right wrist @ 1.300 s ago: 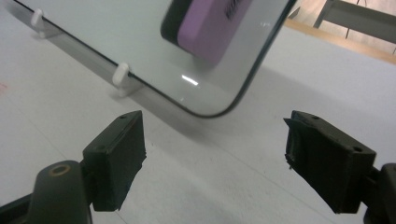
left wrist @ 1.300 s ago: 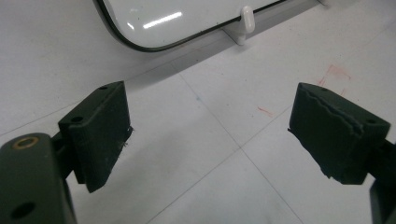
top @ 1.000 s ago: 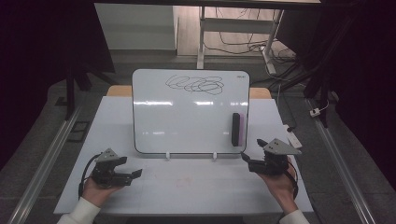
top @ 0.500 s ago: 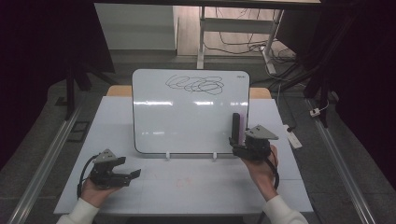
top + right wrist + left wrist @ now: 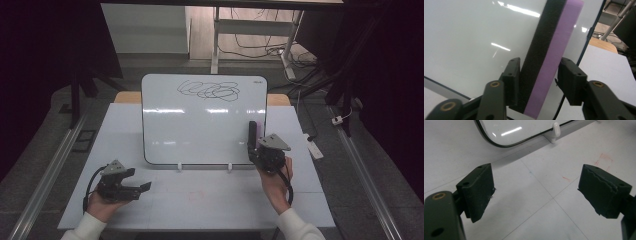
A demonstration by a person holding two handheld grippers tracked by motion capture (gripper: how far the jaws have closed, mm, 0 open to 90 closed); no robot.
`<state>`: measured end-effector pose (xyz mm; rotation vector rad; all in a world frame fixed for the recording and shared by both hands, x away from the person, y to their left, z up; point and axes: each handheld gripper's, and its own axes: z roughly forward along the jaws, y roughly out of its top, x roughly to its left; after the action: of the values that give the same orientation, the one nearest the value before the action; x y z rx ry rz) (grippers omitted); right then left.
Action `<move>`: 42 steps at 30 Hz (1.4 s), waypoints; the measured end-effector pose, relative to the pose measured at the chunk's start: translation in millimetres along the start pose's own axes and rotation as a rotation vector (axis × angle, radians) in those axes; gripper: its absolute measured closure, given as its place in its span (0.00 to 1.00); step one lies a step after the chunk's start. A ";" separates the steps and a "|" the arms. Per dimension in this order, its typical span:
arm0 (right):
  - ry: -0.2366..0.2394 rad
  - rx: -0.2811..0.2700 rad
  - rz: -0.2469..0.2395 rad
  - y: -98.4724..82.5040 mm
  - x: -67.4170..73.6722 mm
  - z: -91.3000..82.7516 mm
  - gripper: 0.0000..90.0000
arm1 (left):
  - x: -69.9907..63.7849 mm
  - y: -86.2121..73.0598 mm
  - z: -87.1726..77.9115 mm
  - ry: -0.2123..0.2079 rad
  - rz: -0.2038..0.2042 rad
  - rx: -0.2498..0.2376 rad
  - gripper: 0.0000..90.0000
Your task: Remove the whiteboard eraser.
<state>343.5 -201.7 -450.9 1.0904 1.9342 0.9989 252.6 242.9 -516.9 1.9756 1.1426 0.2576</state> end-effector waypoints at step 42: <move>0.355 -0.058 -0.182 -26.0 46.6 -29.2 0.71 | -22.5 30.1 16.7 -0.124 0.004 -0.019 0.18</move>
<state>290.6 -177.4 -468.8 0.7238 2.2219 1.1995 267.6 208.2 -500.8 1.9492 1.0529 0.1450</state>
